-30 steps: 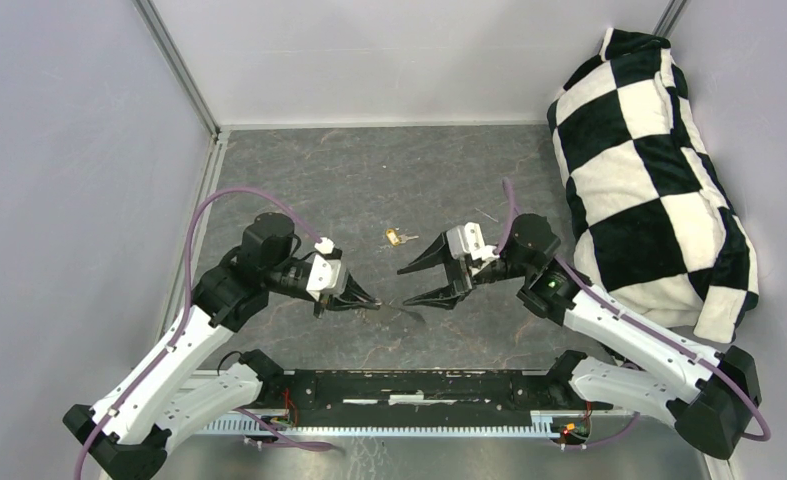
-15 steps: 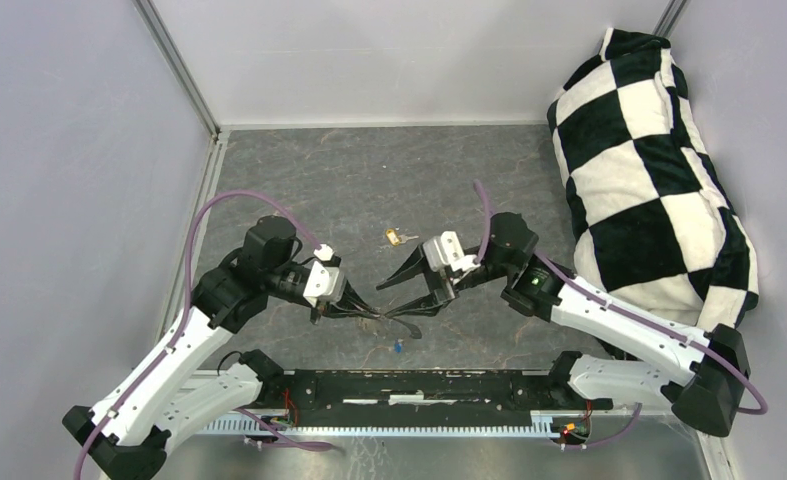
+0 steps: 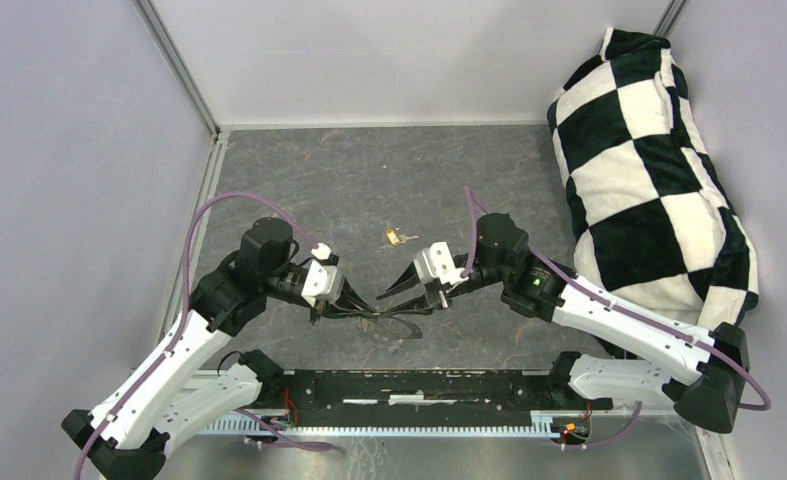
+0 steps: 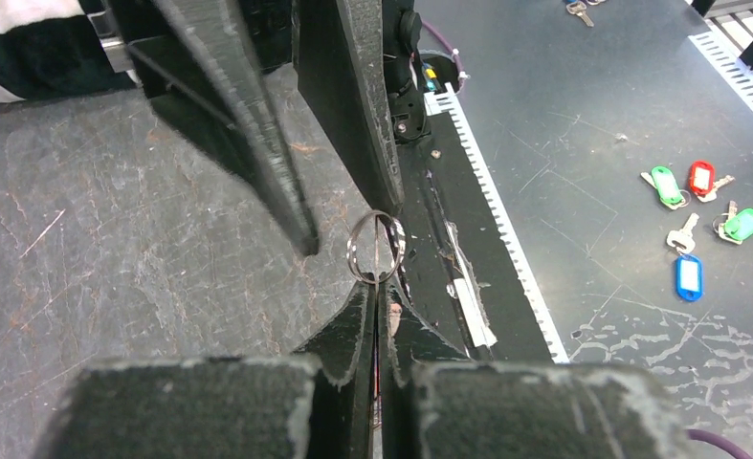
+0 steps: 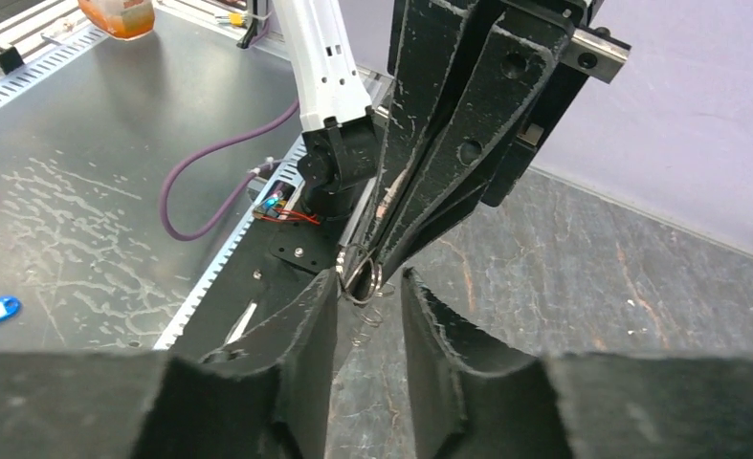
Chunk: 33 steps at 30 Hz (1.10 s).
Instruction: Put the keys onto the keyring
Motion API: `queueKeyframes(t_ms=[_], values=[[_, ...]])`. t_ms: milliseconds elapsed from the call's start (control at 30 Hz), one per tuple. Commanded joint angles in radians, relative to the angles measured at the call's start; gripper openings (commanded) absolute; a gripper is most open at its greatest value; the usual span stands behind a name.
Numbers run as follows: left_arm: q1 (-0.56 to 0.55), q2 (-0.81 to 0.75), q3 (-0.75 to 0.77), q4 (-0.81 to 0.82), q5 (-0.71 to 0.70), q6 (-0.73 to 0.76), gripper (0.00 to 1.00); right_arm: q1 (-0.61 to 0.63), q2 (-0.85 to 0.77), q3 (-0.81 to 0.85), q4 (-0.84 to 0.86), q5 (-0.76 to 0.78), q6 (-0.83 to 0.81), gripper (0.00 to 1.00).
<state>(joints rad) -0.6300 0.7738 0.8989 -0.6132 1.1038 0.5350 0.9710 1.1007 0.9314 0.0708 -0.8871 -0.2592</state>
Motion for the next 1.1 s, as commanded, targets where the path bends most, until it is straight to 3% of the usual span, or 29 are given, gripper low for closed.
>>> queueKeyframes(t_ms=[0, 167, 433, 600, 633, 700, 833, 900, 1067], values=[[-0.002, -0.01, -0.005, 0.06, 0.034, -0.047, 0.02, 0.008, 0.002, 0.052, -0.024, 0.045, -0.037, 0.31], [-0.002, -0.014, -0.007, 0.048, 0.038, -0.033, 0.02, 0.008, 0.023, 0.069, -0.023, 0.039, -0.021, 0.13], [-0.002, -0.013, -0.008, 0.004, 0.059, 0.016, 0.02, 0.008, 0.057, 0.114, -0.049, 0.028, 0.005, 0.01], [-0.002, -0.017, -0.007, -0.012, 0.036, 0.041, 0.04, 0.007, 0.071, 0.133, -0.094, 0.023, 0.008, 0.0], [-0.002, -0.019, -0.005, -0.014, 0.021, 0.041, 0.1, 0.008, 0.073, 0.138, -0.117, 0.028, 0.005, 0.0], [-0.002, -0.024, -0.002, -0.022, -0.023, 0.05, 0.46, 0.008, 0.072, 0.15, -0.153, 0.048, -0.001, 0.0], [-0.002, -0.055, 0.008, -0.05, -0.149, 0.102, 0.77, 0.007, 0.068, 0.181, -0.254, 0.123, -0.023, 0.0], [-0.002, -0.086, 0.005, -0.046, -0.228, 0.125, 0.83, 0.008, 0.07, 0.195, -0.294, 0.156, -0.021, 0.0], [-0.002, -0.185, -0.033, 0.037, -0.388, 0.12, 0.81, 0.011, 0.08, 0.22, -0.357, 0.218, -0.008, 0.0]])
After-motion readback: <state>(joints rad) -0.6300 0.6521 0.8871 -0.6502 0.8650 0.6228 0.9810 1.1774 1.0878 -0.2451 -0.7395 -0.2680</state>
